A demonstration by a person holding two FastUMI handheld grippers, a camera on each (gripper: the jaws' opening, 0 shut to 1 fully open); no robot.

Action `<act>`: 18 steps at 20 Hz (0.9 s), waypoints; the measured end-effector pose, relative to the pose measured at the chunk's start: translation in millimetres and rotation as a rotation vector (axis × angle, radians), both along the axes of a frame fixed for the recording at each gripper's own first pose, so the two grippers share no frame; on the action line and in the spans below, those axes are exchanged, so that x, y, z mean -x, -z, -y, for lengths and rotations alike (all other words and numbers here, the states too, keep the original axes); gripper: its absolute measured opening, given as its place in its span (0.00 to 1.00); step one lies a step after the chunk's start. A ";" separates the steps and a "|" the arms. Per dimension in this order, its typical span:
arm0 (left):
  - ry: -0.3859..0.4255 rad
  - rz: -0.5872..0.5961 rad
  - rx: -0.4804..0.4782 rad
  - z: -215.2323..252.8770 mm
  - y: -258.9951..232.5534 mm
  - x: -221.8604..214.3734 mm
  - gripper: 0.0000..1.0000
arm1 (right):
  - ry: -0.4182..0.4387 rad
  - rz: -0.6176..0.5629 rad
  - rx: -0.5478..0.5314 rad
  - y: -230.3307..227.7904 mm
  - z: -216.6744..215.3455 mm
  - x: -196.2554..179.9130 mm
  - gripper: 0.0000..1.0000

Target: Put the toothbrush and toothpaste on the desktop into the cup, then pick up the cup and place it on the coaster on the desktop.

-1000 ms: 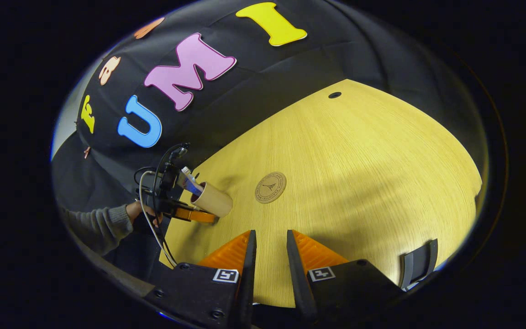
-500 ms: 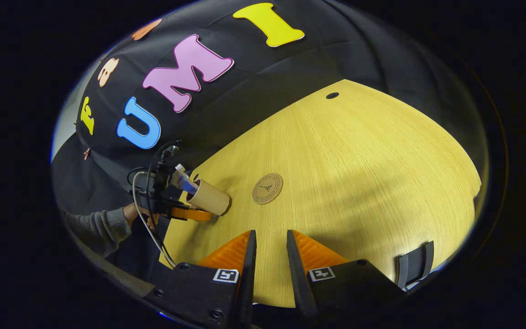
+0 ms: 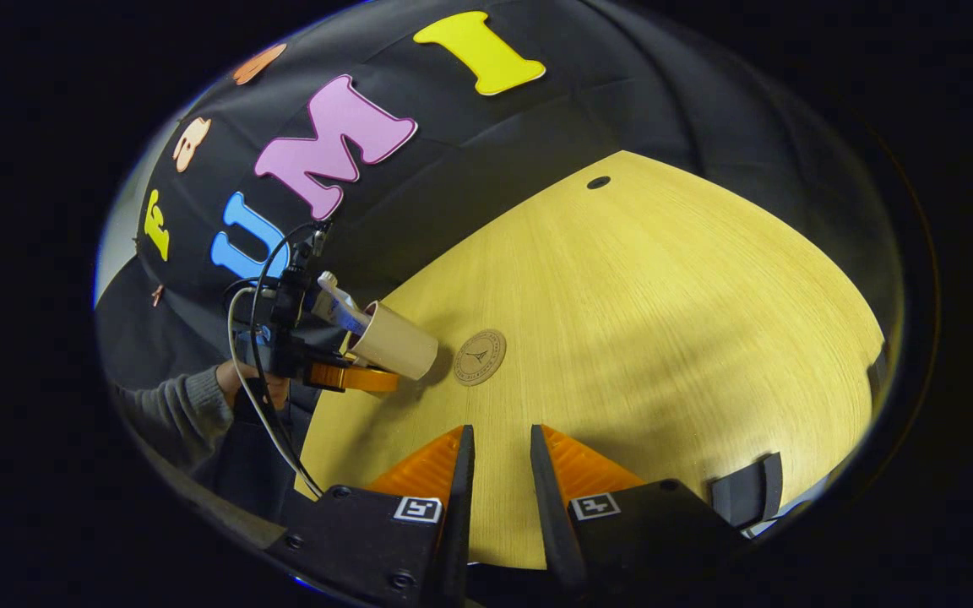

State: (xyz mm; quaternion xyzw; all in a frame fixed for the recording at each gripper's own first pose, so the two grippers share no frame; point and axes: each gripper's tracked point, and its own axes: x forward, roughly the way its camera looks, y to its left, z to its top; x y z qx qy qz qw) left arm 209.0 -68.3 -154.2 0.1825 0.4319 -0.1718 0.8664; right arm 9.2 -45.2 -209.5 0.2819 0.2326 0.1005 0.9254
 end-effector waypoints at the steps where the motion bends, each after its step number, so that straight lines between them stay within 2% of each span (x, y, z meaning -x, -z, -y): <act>1: 0.009 -0.005 -0.001 7.5 1.9 -1.5 0.29 | 0.007 -0.002 -0.002 0.1 4.0 1.5 0.41; 3: 0.025 -0.012 -0.007 20.7 5.1 -5.1 0.29 | 0.022 -0.006 -0.006 2.6 12.9 4.5 0.41; 4: 0.031 -0.015 -0.014 26.2 6.6 -7.3 0.34 | 0.031 -0.008 -0.008 3.2 18.8 6.2 0.41; 5: 0.037 -0.018 -0.020 30.5 8.0 -8.7 0.29 | 0.039 -0.011 -0.011 3.9 23.6 7.0 0.41; 12: 0.043 -0.044 -0.050 53.6 17.3 -17.2 0.29 | 0.071 -0.023 -0.022 3.9 44.8 13.9 0.41; 13: 0.042 -0.048 -0.055 55.3 19.1 -17.9 0.34 | 0.073 -0.025 -0.022 2.7 45.7 14.7 0.41; 14: 0.042 -0.053 -0.058 57.0 22.2 -17.7 0.34 | 0.074 -0.026 -0.023 3.2 48.0 15.6 0.41; 15: 0.041 -0.060 -0.061 56.6 23.6 -17.0 0.29 | 0.077 -0.026 -0.025 2.2 50.1 15.3 0.41; 18: 0.025 -0.076 -0.065 55.1 29.2 -18.1 0.30 | 0.082 -0.029 -0.030 5.2 55.8 12.1 0.41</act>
